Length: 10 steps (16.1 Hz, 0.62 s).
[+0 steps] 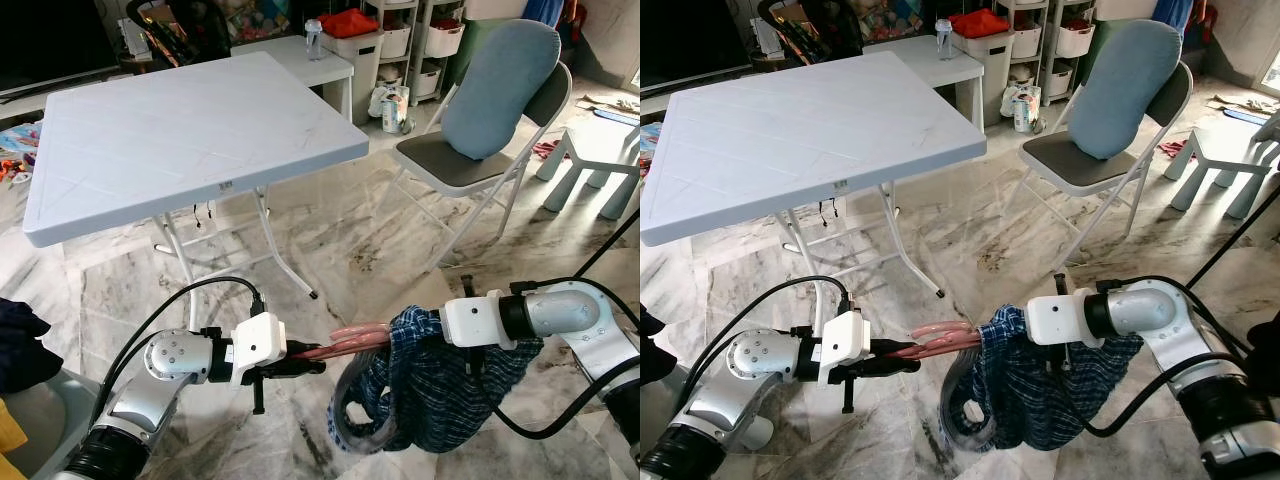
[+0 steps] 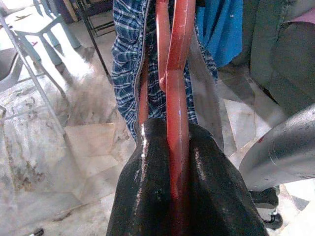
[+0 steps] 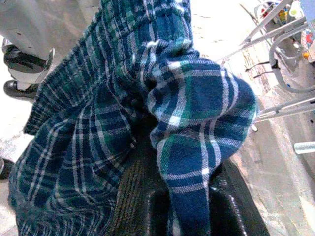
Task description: Hang hanger
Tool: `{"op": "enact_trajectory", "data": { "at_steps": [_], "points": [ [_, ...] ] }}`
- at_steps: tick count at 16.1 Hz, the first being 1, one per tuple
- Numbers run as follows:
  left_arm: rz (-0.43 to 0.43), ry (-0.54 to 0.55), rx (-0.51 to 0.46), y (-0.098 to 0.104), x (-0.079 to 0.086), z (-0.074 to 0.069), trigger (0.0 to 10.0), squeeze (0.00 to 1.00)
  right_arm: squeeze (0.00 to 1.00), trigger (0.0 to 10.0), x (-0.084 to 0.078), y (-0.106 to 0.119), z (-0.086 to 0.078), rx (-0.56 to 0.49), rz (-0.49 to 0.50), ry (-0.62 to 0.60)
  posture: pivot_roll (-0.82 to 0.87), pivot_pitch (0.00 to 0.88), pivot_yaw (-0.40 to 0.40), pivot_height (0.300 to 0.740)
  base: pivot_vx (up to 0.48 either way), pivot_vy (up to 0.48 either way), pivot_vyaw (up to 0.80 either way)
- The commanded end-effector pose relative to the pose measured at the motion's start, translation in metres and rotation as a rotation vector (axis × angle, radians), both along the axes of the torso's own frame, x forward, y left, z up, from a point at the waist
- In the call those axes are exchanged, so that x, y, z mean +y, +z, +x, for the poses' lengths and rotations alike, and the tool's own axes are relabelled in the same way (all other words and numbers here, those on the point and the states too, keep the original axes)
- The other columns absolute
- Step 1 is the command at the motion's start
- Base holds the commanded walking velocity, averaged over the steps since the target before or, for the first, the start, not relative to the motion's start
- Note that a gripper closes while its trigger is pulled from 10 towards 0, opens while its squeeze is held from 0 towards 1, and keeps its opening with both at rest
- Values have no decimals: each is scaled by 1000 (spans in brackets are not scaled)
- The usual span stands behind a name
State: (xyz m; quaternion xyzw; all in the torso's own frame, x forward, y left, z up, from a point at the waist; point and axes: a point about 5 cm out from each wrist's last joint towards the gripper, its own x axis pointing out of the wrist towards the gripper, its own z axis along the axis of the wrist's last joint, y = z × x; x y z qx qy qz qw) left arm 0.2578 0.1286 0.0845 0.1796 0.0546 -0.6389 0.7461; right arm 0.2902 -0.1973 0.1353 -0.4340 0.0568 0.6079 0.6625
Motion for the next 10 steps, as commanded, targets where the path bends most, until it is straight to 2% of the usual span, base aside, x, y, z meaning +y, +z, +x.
{"op": "enact_trajectory", "data": {
  "at_steps": [1,2,3,6,10],
  "points": [
    [48,-7,3,-5,2,0,0,0,0,10000,10,20,9,-113,95,5,-153,0,15,740,0,0,0],
    [50,-5,1,-5,2,1,0,0,0,10000,11,20,11,-116,102,-3,-153,0,15,740,0,0,0],
    [52,6,-1,-6,3,1,0,0,1000,10000,12,20,13,-71,121,-28,-154,0,16,740,0,0,0],
    [61,40,-17,-8,6,4,0,0,1000,10000,15,23,21,-122,139,-66,-155,0,15,740,0,0,0],
    [3,221,1,-12,20,10,0,0,1000,10000,24,31,33,-211,190,-103,-146,0,11,740,0,0,0]
  ]
}}
